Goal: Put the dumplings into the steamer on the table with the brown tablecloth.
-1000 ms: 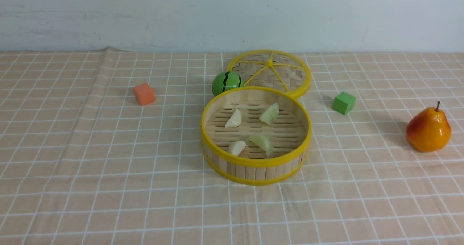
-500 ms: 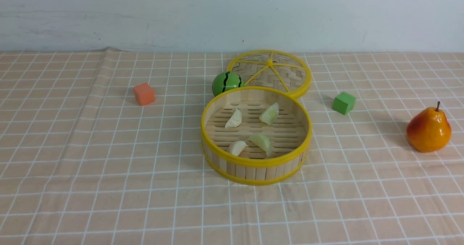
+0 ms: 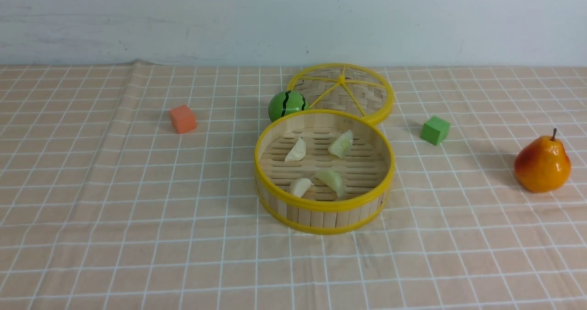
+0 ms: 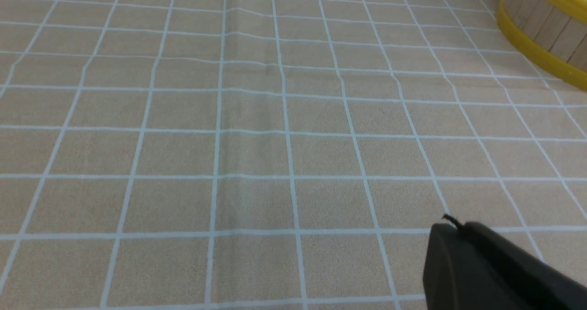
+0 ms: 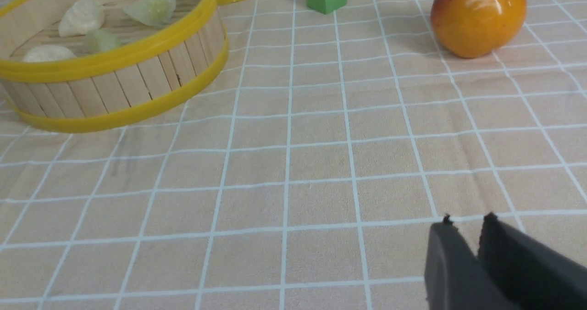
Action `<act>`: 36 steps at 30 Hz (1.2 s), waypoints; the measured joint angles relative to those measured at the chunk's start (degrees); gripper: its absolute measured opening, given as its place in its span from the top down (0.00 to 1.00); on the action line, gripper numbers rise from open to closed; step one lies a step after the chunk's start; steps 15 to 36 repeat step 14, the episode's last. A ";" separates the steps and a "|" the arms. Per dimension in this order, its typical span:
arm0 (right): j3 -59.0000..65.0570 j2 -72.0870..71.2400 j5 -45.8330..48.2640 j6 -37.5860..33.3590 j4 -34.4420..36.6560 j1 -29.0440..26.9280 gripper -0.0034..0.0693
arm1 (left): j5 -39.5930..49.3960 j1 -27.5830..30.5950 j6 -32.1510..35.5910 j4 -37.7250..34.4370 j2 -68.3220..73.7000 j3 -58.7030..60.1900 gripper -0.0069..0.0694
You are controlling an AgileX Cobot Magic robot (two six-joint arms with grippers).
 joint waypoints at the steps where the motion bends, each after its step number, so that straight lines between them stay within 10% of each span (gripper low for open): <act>1: 0.00 0.00 0.00 0.00 0.00 0.00 0.81 | 0.00 0.00 0.00 0.00 0.00 0.00 0.93; 36: 0.00 0.00 0.00 0.00 0.00 0.00 0.79 | 0.00 0.00 0.00 0.00 0.00 0.00 0.93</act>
